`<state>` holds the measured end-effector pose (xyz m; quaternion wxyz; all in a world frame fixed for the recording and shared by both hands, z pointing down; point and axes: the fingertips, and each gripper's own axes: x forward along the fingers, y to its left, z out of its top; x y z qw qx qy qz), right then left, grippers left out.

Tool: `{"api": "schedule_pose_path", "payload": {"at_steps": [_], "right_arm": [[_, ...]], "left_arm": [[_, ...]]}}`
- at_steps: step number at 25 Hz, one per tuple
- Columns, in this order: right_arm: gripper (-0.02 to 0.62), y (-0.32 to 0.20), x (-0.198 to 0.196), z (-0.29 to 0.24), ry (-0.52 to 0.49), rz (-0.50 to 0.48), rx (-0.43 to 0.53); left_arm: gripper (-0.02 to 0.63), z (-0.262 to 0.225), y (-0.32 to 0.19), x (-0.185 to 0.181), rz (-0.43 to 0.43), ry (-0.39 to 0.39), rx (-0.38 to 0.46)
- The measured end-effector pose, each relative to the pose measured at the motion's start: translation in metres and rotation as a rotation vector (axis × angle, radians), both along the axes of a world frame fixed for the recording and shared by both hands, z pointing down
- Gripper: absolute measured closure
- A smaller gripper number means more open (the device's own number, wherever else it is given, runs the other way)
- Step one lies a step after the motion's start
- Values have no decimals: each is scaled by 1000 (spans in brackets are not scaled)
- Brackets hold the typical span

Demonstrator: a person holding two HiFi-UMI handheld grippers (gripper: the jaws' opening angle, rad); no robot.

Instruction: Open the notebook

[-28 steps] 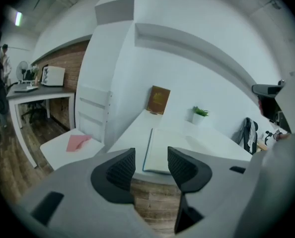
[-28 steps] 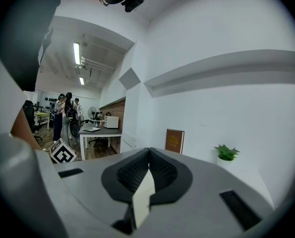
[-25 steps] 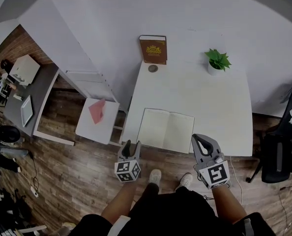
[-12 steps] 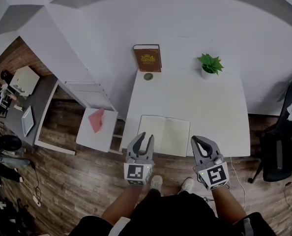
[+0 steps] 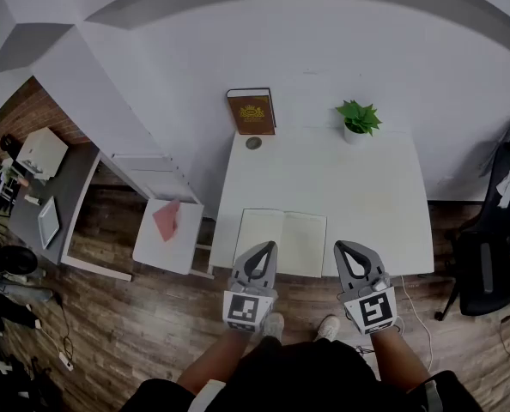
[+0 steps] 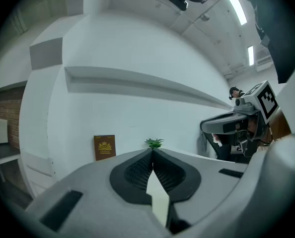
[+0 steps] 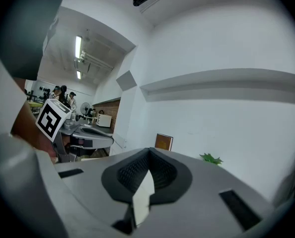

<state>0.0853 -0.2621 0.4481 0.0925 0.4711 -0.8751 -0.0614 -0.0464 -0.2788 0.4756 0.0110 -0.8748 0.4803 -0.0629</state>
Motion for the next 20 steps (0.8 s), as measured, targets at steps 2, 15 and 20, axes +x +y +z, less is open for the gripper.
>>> {"api": "schedule_pose_path", "payload": {"at_steps": [2, 15, 20], "right_arm": [[592, 2, 0, -3, -14, 8, -2], [592, 3, 0, -4, -4, 12, 12], [592, 1, -1, -2, 26, 5, 21]], "left_arm": [[600, -1, 2, 3, 14, 4, -2], [600, 2, 7, 6, 40, -2, -13], [600, 6, 5, 4, 36, 1, -27]]}}
